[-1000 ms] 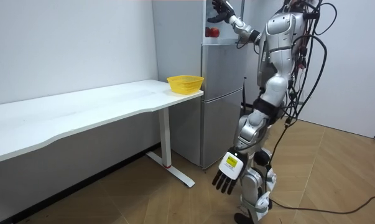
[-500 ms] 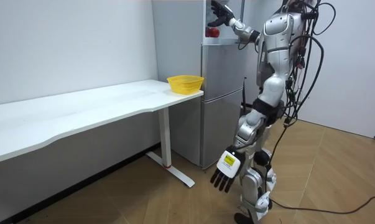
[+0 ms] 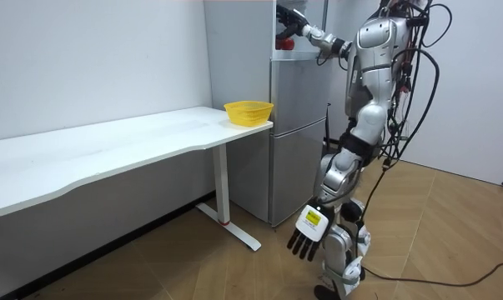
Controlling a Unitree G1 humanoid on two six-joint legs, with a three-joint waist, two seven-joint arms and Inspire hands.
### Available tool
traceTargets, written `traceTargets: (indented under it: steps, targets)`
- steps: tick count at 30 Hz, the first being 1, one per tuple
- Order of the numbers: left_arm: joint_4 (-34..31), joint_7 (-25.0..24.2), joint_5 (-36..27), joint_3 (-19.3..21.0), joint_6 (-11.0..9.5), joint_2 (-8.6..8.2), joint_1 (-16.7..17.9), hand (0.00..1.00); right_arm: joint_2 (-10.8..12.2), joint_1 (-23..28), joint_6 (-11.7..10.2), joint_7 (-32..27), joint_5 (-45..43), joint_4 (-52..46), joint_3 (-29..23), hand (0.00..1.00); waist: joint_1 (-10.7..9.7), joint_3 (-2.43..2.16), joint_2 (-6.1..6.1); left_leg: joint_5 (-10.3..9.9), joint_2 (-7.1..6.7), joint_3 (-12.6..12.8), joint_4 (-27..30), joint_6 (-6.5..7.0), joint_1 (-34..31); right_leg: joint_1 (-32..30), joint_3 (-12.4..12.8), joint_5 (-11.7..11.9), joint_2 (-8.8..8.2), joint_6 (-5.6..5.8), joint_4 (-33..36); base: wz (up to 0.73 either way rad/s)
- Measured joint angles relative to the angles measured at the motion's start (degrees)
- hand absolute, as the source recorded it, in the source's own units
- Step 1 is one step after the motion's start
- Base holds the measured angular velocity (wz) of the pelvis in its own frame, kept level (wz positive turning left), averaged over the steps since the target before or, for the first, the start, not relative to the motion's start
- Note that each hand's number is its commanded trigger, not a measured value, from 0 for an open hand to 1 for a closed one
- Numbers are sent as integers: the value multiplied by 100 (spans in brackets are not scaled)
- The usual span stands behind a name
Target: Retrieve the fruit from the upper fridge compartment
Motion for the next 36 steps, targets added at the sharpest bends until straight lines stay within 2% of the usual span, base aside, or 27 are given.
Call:
traceTargets:
  steps: [17, 21, 30, 36]
  targets:
    - [-24, -32, 7, -5, 5, 6, -77, 0, -29, -20, 34, 244, -175, 268, 213, 0, 30, 6, 27, 1, 1, -48, 7, -1, -94, -79, -4, 1, 0, -2, -13, 0]
    - [-58, -38, 6, -17, 96, 6, -83, 0, -29, -21, 36, 355, -315, 438, 222, 0, 26, 1, 44, 1, 2, -59, 9, -1, -105, -86, -4, 1, 3, -2, -15, 0]
    - [-58, -203, 0, -209, 166, 8, -100, 0, -30, -22, 36, 618, -465, 599, 238, 0, 45, -15, 94, 4, 4, -58, 12, -7, -96, -86, -1, 5, 7, -8, -7, 0]
    - [-54, -262, -16, -211, 205, 9, -100, 0, -30, -180, 61, 807, -505, 712, 289, 0, 29, 1, 116, 4, 1, -63, 90, -8, -149, -97, -43, 12, -6, -20, -5, 0]
